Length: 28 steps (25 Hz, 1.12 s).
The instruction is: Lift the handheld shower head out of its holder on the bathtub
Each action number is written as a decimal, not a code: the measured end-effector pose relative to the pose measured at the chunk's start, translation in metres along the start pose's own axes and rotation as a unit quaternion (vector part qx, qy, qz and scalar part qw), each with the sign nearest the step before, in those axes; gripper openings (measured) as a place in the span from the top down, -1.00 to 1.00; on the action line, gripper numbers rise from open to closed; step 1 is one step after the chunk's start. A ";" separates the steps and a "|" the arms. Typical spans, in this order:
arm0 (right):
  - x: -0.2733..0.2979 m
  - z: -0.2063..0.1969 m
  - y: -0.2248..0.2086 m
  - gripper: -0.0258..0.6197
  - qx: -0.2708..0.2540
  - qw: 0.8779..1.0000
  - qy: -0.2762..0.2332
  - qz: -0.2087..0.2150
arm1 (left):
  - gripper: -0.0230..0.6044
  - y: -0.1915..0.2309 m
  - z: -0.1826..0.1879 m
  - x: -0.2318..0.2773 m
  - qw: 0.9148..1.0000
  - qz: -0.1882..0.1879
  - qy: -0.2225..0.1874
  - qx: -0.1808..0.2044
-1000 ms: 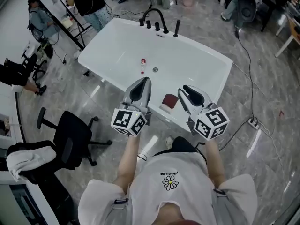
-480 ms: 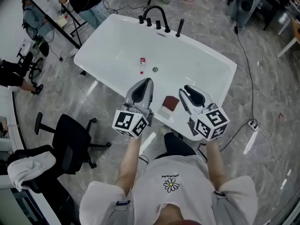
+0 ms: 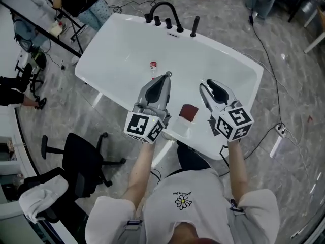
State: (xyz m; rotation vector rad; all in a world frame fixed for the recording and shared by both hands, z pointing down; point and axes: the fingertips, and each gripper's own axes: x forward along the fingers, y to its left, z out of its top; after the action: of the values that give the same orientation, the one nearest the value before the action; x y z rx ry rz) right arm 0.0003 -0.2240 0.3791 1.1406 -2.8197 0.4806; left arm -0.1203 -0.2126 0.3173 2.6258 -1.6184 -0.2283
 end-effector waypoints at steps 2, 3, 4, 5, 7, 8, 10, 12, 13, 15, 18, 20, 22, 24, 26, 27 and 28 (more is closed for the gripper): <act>0.022 0.008 -0.019 0.49 0.001 1.000 -0.010 -0.012 | 0.93 0.020 -0.004 0.018 1.000 -0.001 -0.002 0.007; 0.034 0.011 -0.030 0.48 0.003 1.000 -0.015 -0.019 | 0.93 0.031 -0.007 0.028 1.000 -0.003 -0.005 0.008; 0.045 0.016 -0.042 0.48 0.003 0.999 -0.021 -0.027 | 0.93 0.040 -0.010 0.040 1.000 -0.005 -0.007 0.006; 0.057 0.020 -0.055 0.48 0.002 0.999 -0.026 -0.036 | 0.93 0.050 -0.015 0.054 1.000 -0.008 -0.009 0.004; 0.084 0.026 -0.081 0.47 -0.005 0.998 -0.033 -0.054 | 0.93 0.067 -0.026 0.082 1.000 -0.016 -0.008 0.003; 0.099 0.027 -0.095 0.47 -0.008 0.997 -0.034 -0.064 | 0.93 0.075 -0.032 0.096 1.000 -0.020 -0.006 0.003; 0.133 0.024 -0.124 0.44 -0.011 0.996 -0.031 -0.079 | 0.93 0.094 -0.047 0.125 1.000 -0.029 -0.003 0.003; 0.168 0.018 -0.151 0.41 -0.012 0.996 -0.026 -0.087 | 0.93 0.111 -0.061 0.153 0.999 -0.038 -0.002 0.002; 0.184 0.014 -0.163 0.38 -0.009 0.996 -0.023 -0.091 | 0.93 0.118 -0.068 0.165 0.999 -0.044 -0.002 0.003; 0.213 -0.001 -0.188 0.30 0.005 0.995 -0.015 -0.100 | 0.93 0.130 -0.086 0.186 0.999 -0.054 -0.001 0.005; 0.254 -0.029 -0.229 0.24 0.028 0.992 -0.007 -0.126 | 0.93 0.149 -0.122 0.215 0.998 -0.062 0.010 0.002; 0.283 -0.049 -0.256 0.23 0.033 0.989 -0.001 -0.143 | 0.93 0.162 -0.147 0.233 0.998 -0.062 0.019 0.000; 0.303 -0.070 -0.279 0.20 0.033 0.987 0.013 -0.156 | 0.93 0.169 -0.171 0.254 0.998 -0.062 0.024 -0.003; 0.319 -0.086 -0.298 0.18 0.027 0.986 0.029 -0.165 | 0.93 0.176 -0.193 0.274 0.998 -0.061 0.026 -0.013; 0.337 -0.099 -0.314 0.17 0.016 0.983 0.040 -0.177 | 0.93 0.187 -0.213 0.289 0.998 -0.058 0.027 -0.025; 0.345 -0.105 -0.321 0.17 0.012 0.982 0.045 -0.184 | 0.93 0.192 -0.223 0.295 0.997 -0.059 0.031 -0.028; 0.353 -0.112 -0.328 0.17 0.010 0.980 0.049 -0.190 | 0.93 0.196 -0.233 0.300 0.997 -0.061 0.038 -0.028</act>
State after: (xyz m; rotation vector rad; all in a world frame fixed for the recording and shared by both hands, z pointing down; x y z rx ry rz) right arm -0.0360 -0.6475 0.6327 1.5649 -2.4328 0.5160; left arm -0.1262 -0.5773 0.5412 2.6579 -1.4112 -0.1752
